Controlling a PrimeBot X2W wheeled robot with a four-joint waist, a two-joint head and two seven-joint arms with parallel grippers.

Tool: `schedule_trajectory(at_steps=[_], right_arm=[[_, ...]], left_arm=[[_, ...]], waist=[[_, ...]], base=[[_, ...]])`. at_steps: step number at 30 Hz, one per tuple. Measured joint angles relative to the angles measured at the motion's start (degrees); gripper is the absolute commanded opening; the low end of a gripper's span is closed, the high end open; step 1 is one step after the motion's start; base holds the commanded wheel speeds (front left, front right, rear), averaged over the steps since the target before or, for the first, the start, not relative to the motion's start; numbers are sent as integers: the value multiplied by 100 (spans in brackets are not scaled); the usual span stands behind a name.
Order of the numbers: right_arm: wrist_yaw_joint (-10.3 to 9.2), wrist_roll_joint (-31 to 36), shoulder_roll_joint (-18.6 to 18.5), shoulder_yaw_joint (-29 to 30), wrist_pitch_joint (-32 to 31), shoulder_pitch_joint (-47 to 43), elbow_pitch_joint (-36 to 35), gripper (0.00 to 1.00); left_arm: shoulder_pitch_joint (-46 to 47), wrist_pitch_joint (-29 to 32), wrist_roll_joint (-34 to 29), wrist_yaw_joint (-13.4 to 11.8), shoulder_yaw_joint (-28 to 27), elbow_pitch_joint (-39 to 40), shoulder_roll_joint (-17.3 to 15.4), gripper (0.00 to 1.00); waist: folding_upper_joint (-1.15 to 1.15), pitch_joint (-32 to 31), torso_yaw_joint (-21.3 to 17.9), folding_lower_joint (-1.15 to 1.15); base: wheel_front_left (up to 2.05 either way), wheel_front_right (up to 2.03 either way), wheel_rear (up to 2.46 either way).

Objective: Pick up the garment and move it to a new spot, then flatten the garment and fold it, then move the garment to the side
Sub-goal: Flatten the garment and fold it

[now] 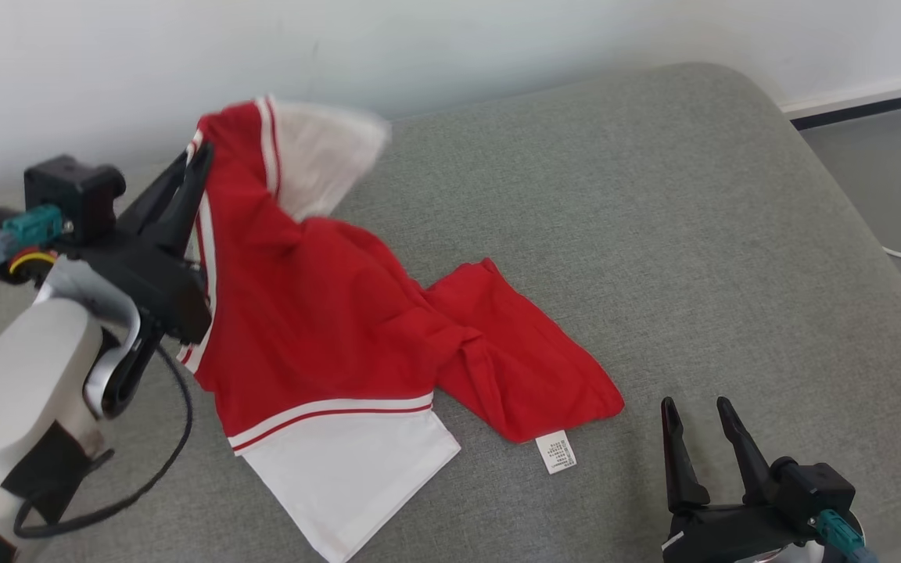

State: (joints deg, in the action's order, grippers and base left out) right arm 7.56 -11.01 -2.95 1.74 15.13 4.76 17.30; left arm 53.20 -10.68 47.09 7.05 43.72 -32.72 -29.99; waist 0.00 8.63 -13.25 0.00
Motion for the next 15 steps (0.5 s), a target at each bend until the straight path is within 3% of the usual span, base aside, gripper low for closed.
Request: schedule_trajectory(at_steps=[1,2,3,4,15], right_arm=[[0,-2,0,-1,-1,0,0,100],[0,-4,-1,4,-1,0,-1,100],[-1,-7,-1,9,0,-1,-3,100],[-1,-7,-1,15,0,-4,-3,100],[-1,97,0,129,-1,-68,23,100]], left_arm=[[-42,0,-3,0,13,-47,-38,0],[-97,-33,-25,-9,29,-91,-62,39],[-159,-69,-11,-11,13,-155,-55,92],[-222,-86,23,-30,-3,-246,-51,100],[-657,-346,83,-31,-74,-656,-1,100]], waist=[[0,7,-22,0],[0,16,-38,0],[0,27,-47,0],[0,32,-51,0],[0,-133,182,0]], base=[[0,0,0],[0,0,0],[0,0,0],[0,0,0],[0,0,0]])
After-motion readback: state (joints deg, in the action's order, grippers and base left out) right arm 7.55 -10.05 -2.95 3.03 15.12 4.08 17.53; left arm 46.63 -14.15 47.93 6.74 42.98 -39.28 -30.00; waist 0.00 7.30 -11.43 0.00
